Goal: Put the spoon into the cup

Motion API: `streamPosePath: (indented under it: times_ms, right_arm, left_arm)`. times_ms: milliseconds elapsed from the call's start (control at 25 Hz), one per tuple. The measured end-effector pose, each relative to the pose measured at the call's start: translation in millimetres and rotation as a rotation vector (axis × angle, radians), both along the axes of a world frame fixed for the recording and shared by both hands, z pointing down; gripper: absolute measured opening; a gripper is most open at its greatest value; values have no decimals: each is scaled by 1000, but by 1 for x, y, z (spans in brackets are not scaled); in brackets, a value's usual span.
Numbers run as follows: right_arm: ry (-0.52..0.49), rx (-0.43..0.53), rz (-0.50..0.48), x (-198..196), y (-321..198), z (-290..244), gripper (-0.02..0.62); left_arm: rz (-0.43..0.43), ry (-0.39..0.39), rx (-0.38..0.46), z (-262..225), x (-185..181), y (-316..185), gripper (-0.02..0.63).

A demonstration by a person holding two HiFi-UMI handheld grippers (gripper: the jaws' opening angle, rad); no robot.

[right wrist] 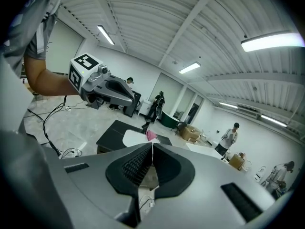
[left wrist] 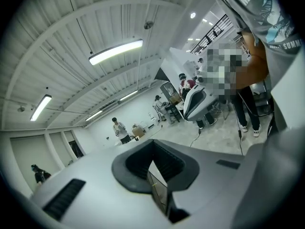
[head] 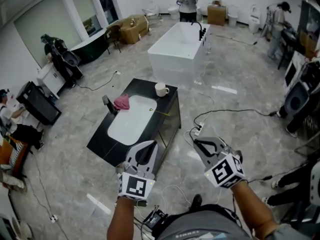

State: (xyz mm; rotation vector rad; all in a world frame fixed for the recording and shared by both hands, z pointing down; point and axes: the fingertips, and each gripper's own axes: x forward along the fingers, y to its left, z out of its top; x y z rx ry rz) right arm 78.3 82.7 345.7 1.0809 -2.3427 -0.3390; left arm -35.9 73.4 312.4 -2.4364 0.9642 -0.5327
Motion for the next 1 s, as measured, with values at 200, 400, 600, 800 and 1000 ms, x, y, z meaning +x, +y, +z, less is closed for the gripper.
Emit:
streamPosePath:
  times_ms: [200,400,600,800,1000]
  right_arm:
    - [-22,-9,-15,24,-34,4,31]
    - [-42,-31,-29,31,-63,14,31]
    - [-37,-42,-32,34,-97,19,31]
    - [-33,-63,-5,34,-137,27,31]
    - [-20,-70,10,21,-181,31,31]
  left_arm:
    - [-23,-19,-5,2,24,-25,2]
    - [-34,-32,-16,8,35,-52,2]
    - [-28,-35,-20,11,40,-89,2]
    - [-16,-16,-33,17,39,-134,2]
    - [6,1,-33,16,30,-183,2]
